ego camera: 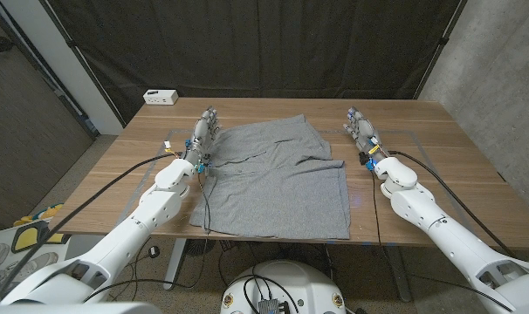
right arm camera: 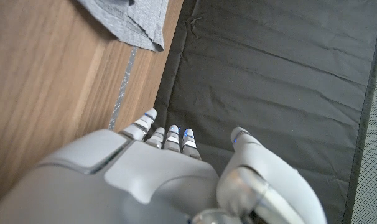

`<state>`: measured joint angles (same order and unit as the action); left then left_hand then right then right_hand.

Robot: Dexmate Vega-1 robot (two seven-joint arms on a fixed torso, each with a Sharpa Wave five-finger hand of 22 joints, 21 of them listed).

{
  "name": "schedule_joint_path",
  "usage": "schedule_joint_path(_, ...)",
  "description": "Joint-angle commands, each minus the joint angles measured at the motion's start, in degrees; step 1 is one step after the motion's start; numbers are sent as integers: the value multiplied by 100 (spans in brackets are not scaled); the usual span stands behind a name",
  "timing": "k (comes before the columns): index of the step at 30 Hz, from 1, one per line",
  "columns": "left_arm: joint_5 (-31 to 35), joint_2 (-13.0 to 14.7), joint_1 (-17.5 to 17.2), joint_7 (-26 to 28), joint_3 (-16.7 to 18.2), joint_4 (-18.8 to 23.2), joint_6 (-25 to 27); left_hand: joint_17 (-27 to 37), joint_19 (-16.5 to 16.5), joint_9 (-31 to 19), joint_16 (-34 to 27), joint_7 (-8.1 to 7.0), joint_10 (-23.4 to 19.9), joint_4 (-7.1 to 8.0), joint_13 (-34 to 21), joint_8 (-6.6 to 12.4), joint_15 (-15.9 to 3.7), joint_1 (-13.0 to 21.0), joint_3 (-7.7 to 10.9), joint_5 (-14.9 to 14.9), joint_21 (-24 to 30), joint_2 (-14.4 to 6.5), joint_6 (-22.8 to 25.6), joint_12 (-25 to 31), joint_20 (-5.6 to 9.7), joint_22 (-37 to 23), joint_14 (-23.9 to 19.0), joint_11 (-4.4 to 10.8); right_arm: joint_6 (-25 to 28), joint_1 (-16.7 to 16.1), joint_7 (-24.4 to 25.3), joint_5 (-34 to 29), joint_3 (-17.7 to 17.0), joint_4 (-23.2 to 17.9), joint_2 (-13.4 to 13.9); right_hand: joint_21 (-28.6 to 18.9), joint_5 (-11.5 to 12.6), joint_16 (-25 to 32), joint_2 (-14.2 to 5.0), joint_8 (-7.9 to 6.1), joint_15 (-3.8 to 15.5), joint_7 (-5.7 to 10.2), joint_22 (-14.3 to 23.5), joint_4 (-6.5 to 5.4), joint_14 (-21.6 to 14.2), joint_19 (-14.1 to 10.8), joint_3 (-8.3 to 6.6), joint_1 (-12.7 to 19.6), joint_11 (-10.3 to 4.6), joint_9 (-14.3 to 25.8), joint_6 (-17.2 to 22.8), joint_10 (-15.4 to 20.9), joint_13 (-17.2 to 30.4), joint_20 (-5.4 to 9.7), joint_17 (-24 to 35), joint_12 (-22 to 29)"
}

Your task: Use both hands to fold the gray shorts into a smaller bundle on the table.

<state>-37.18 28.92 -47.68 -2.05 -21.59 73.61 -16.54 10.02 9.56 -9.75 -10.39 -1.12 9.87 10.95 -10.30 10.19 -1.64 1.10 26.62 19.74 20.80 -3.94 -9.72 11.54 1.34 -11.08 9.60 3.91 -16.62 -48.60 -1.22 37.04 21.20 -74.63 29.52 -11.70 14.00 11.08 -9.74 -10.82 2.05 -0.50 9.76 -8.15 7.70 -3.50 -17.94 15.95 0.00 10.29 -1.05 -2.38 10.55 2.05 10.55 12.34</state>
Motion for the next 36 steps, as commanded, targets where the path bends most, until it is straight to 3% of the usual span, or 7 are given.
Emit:
schedule_joint_path(1,177,48,7,67,-36,87,-73,16,406,-21,-35,-14,991,7,-15,23,5,-6,48,26,30,-695,-1171,14,-26,-17,1199,32,-32,-78,171,-257,15,-247,147,-27,36,24,-2,-29,47,-11,14,41,30,-59,-48,64,-2,10,-62,-55,29,143,-4,6)
schedule_joint_path(6,493,197,-50,255,-48,391,-202,14,399,-21,-42,-37,949,-2,-14,33,-8,0,58,26,28,-686,-1143,26,-95,-15,1166,43,-120,-124,310,-546,41,-482,282,-21,31,18,30,-25,12,-27,13,109,8,-70,-69,122,36,8,-58,-26,28,111,-20,3)
schedule_joint_path(11,1007,386,-130,598,-88,766,-265,2,297,-20,-83,-65,723,-59,-13,98,30,39,67,12,52,-604,-922,94,-160,-8,965,-1,-8,-215,547,-904,65,-854,511,-22,-9,31,155,-42,-121,-70,10,370,-156,-164,-120,341,152,6,31,147,26,-78,-47,14)
schedule_joint_path(25,2165,943,-482,1338,-58,1921,112,-12,199,-19,-96,-84,477,-126,-10,133,97,113,85,-17,56,-537,-665,141,-272,10,736,-29,473,-566,1060,-1818,17,-1922,1191,-24,-82,38,192,-88,-119,-35,11,654,-325,-278,-206,602,124,7,251,334,24,-124,-52,19)
schedule_joint_path(27,2350,1006,-544,1468,-42,2072,186,-16,177,-19,-96,-109,406,-146,-10,136,114,134,90,-28,57,-522,-617,157,-290,13,691,-16,636,-631,1199,-2065,14,-2149,1327,-25,-105,52,193,-92,-127,-20,12,727,-405,-312,-229,669,121,7,302,362,24,-208,-52,10)
schedule_joint_path(33,2934,1169,-796,1914,53,2565,368,-32,-10,-17,-108,-200,51,-335,-3,185,260,349,156,-148,68,-433,-181,203,-497,30,314,-32,959,-807,1396,-2519,-27,-2698,1608,-36,-206,98,166,-95,-314,1,20,997,-716,-449,-323,922,93,11,469,623,27,-462,-44,30)
schedule_joint_path(36,3284,1223,-939,2191,105,2828,536,-28,-104,-21,-102,-224,-189,-489,-6,175,455,547,237,-296,55,-411,76,211,-877,25,46,-128,1157,-888,1498,-2751,-39,-2948,1718,-36,-225,112,158,-101,-313,6,22,1049,-792,-469,-344,972,112,12,515,669,28,-497,-42,31)
